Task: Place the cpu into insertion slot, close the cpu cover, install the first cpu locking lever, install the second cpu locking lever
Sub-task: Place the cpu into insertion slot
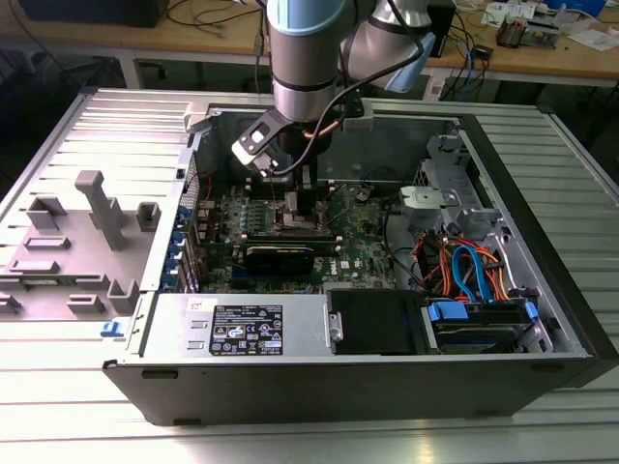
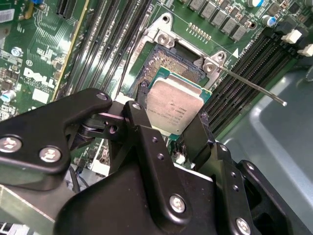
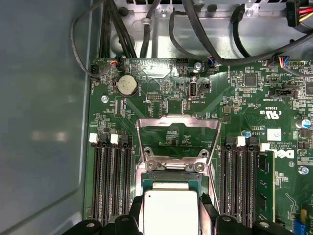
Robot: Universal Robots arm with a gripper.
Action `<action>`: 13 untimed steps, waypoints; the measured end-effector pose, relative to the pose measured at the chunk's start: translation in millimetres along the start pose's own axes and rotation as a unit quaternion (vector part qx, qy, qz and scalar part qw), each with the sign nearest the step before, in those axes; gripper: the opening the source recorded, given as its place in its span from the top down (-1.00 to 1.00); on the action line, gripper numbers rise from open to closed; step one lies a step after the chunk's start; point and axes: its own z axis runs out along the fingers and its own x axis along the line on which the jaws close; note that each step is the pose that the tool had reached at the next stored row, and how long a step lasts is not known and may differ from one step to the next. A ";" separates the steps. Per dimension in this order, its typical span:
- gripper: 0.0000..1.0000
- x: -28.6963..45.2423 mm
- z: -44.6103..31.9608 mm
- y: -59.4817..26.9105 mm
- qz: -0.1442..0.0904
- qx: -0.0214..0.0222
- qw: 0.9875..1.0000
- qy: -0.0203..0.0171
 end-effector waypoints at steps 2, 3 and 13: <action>-0.07 -0.1 2.8 -0.8 0.002 0.000 1.000 0.000; -0.07 -0.3 5.9 -1.1 0.002 0.000 1.000 0.000; -0.07 -0.7 15.3 -3.2 0.002 0.000 1.000 0.000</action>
